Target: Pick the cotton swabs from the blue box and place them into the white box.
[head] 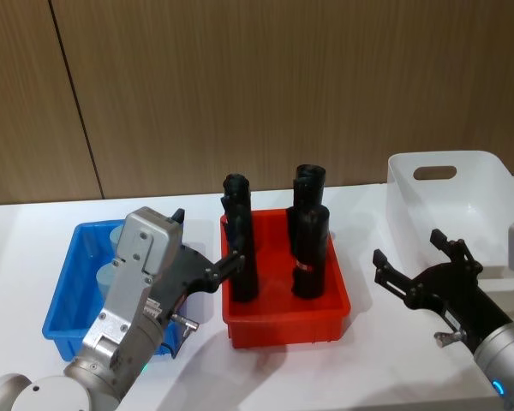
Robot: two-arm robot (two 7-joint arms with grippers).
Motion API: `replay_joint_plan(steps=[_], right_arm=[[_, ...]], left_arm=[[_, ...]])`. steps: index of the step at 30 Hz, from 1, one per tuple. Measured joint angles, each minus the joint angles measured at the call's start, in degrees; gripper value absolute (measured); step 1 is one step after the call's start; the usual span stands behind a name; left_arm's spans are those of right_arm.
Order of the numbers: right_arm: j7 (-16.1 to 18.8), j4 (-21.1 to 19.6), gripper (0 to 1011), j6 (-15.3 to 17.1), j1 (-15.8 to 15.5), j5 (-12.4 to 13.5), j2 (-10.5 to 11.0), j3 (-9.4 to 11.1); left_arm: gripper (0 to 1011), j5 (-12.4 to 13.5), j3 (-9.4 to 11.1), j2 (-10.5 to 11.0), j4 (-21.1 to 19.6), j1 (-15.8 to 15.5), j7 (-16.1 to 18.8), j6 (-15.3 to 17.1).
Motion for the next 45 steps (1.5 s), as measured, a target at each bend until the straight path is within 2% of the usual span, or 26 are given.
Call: replay_joint_plan(steps=[18, 26, 31, 40, 45], right_arm=[[0.0, 0.0, 1002, 0.0, 0.0, 0.0, 0.0, 0.0], [0.0, 0.0, 1002, 0.0, 0.0, 0.0, 0.0, 0.0], [0.0, 0.0, 1002, 0.0, 0.0, 0.0, 0.0, 0.0], [0.0, 0.0, 1002, 0.0, 0.0, 0.0, 0.0, 0.0], [0.0, 0.0, 1001, 0.0, 0.0, 0.0, 0.0, 0.0]], left_arm=[[1004, -0.65, -0.22, 0.02, -0.3, 0.36, 0.76, 0.73], [1004, -1.91, -0.49, -0.43, -0.53, 0.69, 3.49, 1.95], [1004, -2.86, -0.79, -0.99, -0.56, 0.83, 6.43, 3.12], [1004, -5.36, -1.78, -2.01, 0.41, 0.66, 11.05, 4.99], [1004, -6.74, -2.39, -2.31, 1.18, 0.45, 12.51, 5.76]])
